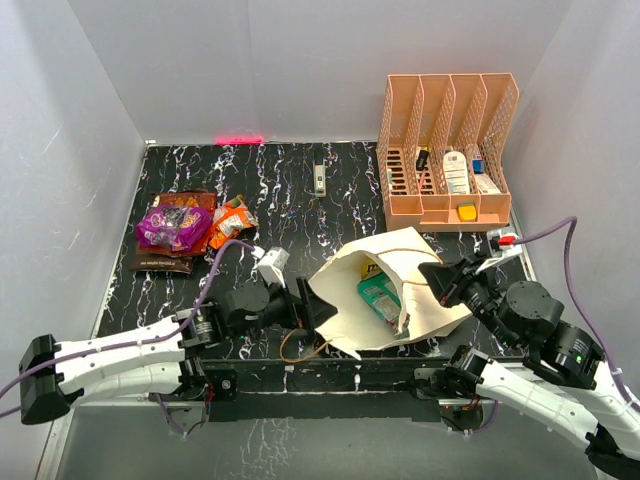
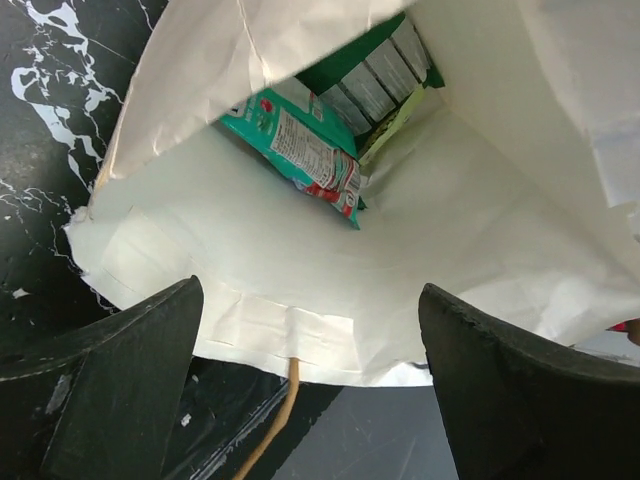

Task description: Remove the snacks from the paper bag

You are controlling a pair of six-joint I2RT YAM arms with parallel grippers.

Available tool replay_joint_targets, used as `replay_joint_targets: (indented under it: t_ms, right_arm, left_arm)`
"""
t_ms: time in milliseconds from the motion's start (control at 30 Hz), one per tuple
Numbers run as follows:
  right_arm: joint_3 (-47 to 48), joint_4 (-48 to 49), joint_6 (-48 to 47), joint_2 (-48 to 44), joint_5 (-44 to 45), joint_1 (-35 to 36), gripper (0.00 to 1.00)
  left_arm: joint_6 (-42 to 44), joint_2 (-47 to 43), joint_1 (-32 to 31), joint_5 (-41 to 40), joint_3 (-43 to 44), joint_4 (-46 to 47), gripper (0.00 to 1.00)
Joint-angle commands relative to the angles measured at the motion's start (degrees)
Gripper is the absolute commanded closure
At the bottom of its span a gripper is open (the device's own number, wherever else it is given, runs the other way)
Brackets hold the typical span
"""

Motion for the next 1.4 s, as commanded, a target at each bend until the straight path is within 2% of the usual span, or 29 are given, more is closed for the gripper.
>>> replay_joint_targets:
  t_ms: [0,200,367,467,567,667,767,867,1067,1200,1367]
  right_arm:
    - [1.4,-0.6,3.5,-1.2,4.3,-0.1,0.93]
    - [4.1,-5.0,11.3,-2.9,3.1,-0.1,0.93]
    - [1.6,0.3,10.7,-3.1,-3.3,-0.1,0.92]
    - [1.4,6.2,8.2,-0.3,-0.4,-0.1,0.92]
    - [4.1,10.9,0.0,4.5,1.0,0.0,0.92]
    - [10.0,6.6,-7.6,11.1,3.4,-0.1,0.92]
    - [13.4,2.5,-14.1,14.4,1.9,0.0,0.93]
    - [12.6,2.1,-19.4,13.5,-7.8,-0.1,0.93]
    - [6.7,1.5,-7.4,9.9,-27.4,-0.1,0.93]
    - [5.1,-2.7,-0.1,6.1,-24.1,-0.1,0.93]
    - [6.7,-6.4,2.2,1.3,-16.5,-0.1,0.93]
  left_arm:
    - [1.8,4.8,-5.6,-8.8,2.8,6.3,0.14]
    - [5.6,12.8,-8.0,-6.2,7.3,8.8,0.15]
    - [7.9,11.8,-8.0,-7.5,8.9,7.0,0.14]
    - [9.1,8.8,-8.0,-10.2,9.9,2.1,0.07]
    - [10.2,7.1,-7.9,-13.8,13.2,-7.2,0.02]
    - [9.4,7.2,-7.8,-12.8,15.4,-13.1,0.02]
    - [8.7,7.7,-7.8,-6.6,14.3,-8.8,0.03]
    - [7.3,9.4,-7.8,-1.1,11.1,1.1,0.04]
    - [6.8,16.6,-7.8,3.5,10.2,10.3,0.06]
    - [8.8,19.6,-7.8,3.4,10.1,12.5,0.09]
    - [12.9,23.2,-7.8,1.1,9.5,14.6,0.17]
